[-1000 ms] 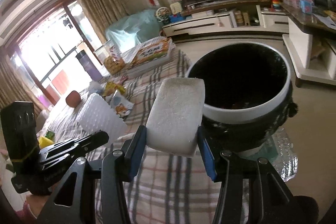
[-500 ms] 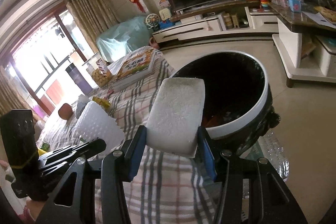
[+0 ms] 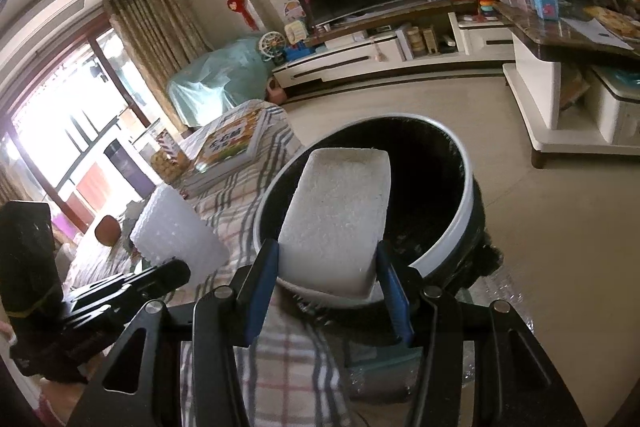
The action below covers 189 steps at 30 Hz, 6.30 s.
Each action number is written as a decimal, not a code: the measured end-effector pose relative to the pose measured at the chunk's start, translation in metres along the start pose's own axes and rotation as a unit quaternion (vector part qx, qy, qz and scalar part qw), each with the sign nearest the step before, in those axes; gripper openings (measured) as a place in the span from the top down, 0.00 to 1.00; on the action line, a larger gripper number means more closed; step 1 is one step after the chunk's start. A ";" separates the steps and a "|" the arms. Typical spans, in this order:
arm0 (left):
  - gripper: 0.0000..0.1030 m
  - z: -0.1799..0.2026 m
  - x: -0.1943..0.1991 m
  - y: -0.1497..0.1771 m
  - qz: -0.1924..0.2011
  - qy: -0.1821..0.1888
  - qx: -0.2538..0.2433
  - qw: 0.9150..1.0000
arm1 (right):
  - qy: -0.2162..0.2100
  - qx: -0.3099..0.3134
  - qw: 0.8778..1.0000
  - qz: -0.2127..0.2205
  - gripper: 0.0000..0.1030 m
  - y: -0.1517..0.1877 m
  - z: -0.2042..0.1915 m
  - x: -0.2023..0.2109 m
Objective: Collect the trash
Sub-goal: 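Carry the foam block over the bin with the right tool while the left tool carries the sleeve, then open both tools over the bin to drop the sleeve and foam block, then move both open tools back toward the trash on the table, then grasp the green juice box with the left tool while the right tool grasps the white crumpled wrapper, then carry the green juice box and white wrapper over the bin with both tools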
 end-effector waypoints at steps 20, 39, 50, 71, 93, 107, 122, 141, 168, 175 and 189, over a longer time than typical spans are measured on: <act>0.96 0.018 -0.067 -0.029 -0.029 0.005 -0.017 0.999 | 0.015 -0.009 1.000 0.000 0.49 -0.025 0.026 -0.017; 0.48 0.019 -0.059 -0.020 -0.021 -0.011 -0.003 1.000 | 0.013 -0.024 1.000 -0.001 0.29 -0.024 0.030 -0.020; 0.48 0.038 -0.050 -0.020 -0.008 0.011 -0.017 1.000 | 0.020 -0.049 0.998 0.040 0.28 -0.025 0.037 0.013; 0.48 -0.019 0.021 0.058 -0.016 -0.047 0.061 0.997 | -0.022 -0.020 1.000 0.006 0.21 0.019 -0.021 0.006; 0.37 -0.097 0.113 0.104 0.018 -0.146 0.154 0.977 | -0.089 0.028 0.994 -0.052 0.18 0.059 -0.113 -0.035; 0.34 -0.136 0.074 0.067 -0.001 -0.194 0.184 0.964 | -0.094 0.018 0.993 -0.062 0.18 0.052 -0.123 -0.054; 0.49 -0.152 0.110 0.089 0.016 -0.173 0.161 0.971 | -0.115 0.051 0.988 -0.089 0.18 0.051 -0.163 -0.096; 0.46 -0.171 0.113 0.094 0.014 -0.202 0.190 0.961 | -0.102 0.112 0.981 -0.119 0.62 0.051 -0.204 -0.147; 0.50 -0.081 0.093 0.074 0.028 -0.113 0.080 0.990 | -0.085 0.042 0.994 -0.060 0.70 0.044 -0.117 -0.050; 0.50 -0.064 0.080 0.066 0.026 -0.091 0.065 0.993 | -0.068 0.022 0.997 -0.043 0.70 0.037 -0.091 -0.032; 0.50 -0.030 0.051 0.045 0.025 -0.058 0.030 0.998 | -0.035 -0.012 0.999 -0.009 0.70 0.019 -0.039 -0.005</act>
Point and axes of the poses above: each gripper's, at about its wrist camera, not at the fingertips, and x roughly against the way its jaws point, z to its right, y to its underside, the point moved 5 cm from there along -x, roughly the way its jaws point, and after that the axes turned 2 degrees about x, right-handed, at the moved point
